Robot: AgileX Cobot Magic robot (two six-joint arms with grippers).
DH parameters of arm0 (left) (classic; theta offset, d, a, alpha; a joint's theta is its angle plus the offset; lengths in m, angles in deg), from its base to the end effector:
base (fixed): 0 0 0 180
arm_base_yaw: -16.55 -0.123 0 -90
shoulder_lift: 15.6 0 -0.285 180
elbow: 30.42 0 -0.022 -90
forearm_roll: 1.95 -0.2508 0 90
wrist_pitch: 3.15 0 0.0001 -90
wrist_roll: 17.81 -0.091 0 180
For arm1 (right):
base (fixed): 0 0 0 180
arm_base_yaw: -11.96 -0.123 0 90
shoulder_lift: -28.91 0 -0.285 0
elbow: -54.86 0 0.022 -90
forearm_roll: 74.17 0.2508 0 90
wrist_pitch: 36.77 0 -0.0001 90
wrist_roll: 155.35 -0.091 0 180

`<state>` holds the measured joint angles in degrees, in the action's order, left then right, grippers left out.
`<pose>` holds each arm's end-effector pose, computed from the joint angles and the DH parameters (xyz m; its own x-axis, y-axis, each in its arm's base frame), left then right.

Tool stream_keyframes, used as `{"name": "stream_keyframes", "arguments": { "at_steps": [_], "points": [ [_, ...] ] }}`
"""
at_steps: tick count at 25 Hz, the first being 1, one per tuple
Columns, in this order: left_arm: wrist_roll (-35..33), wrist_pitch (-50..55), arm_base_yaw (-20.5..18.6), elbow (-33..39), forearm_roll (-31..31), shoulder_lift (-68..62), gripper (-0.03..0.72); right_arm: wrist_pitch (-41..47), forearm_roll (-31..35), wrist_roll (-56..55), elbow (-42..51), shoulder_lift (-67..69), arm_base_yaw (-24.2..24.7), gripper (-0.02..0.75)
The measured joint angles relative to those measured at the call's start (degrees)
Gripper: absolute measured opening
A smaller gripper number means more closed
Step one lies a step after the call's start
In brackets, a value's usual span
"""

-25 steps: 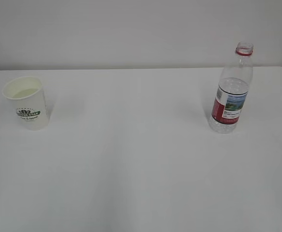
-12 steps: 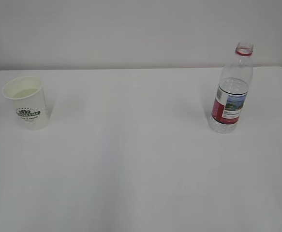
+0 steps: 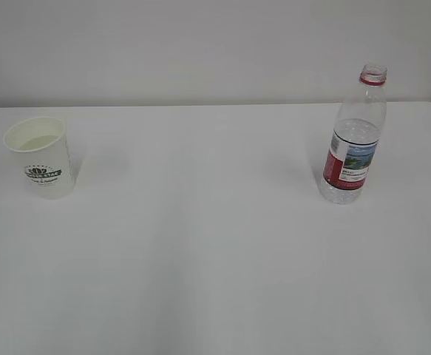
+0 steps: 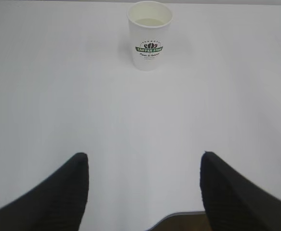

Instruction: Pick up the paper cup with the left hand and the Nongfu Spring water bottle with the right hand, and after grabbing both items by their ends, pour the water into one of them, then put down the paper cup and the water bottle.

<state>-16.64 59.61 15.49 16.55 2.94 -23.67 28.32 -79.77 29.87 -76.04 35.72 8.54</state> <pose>-0.0088 -0.0071 0.2825 -0.4671 -0.0680 -0.8816 0.0209 0.9959 -0.0879 -0.0094 -0.0086 0.2690 -0.5102 -0.1622 -0.8446 -0.0514 0.9860 -0.1583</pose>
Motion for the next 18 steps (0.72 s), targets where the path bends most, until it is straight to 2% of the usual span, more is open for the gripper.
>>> {"name": "stream_keyframes", "arguments": {
  "at_steps": [18],
  "points": [
    [0.0, 0.0, 0.0, 0.0, 0.0, 0.0, 0.515, 0.0, 0.0, 0.0, 0.0, 0.0, 0.0, 0.447]
  ]
}}
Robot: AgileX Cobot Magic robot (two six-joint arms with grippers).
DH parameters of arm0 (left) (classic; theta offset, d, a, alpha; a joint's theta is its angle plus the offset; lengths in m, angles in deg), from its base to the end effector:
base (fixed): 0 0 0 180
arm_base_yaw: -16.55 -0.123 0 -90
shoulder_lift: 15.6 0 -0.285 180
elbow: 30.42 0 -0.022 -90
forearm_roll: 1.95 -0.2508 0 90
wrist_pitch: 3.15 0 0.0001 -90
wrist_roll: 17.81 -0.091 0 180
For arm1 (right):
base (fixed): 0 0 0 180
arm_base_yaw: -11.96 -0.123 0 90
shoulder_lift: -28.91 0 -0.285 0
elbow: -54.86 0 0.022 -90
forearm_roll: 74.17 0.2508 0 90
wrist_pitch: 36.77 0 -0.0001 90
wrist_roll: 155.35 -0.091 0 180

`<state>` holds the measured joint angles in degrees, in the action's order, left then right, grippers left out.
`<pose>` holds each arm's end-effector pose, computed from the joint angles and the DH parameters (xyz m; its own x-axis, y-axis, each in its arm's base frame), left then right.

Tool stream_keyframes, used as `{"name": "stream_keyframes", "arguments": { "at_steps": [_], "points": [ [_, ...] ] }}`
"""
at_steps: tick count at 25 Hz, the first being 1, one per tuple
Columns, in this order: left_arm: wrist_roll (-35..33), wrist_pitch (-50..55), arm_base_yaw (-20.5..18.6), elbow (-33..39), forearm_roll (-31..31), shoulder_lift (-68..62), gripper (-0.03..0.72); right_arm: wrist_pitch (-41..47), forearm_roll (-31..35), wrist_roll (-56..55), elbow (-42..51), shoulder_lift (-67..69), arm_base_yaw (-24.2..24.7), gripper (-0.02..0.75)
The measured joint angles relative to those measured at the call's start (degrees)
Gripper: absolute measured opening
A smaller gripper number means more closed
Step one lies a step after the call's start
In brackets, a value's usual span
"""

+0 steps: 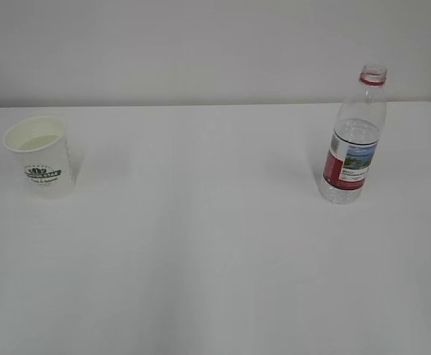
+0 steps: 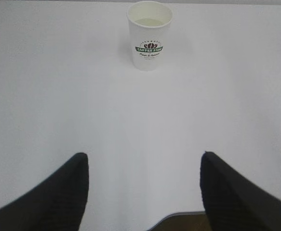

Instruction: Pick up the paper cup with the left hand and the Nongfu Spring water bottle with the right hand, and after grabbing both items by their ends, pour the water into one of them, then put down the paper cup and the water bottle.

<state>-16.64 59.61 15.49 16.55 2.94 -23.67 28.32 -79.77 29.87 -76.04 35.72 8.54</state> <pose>-0.0088 -0.0071 0.2825 -0.4671 -0.0680 -0.8816 0.0209 0.9959 -0.0879 -0.0094 -0.0086 0.2690 -0.5102 -0.1622 -0.8446 -0.0514 0.9860 -0.1583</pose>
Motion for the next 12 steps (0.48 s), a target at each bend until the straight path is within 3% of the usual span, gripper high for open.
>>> {"name": "stream_keyframes", "arguments": {
  "at_steps": [12],
  "points": [
    [0.0, 0.0, 0.0, 0.0, 0.0, 0.0, 0.515, 0.0, 0.0, 0.0, 0.0, 0.0, 0.0, 0.447]
  ]
}}
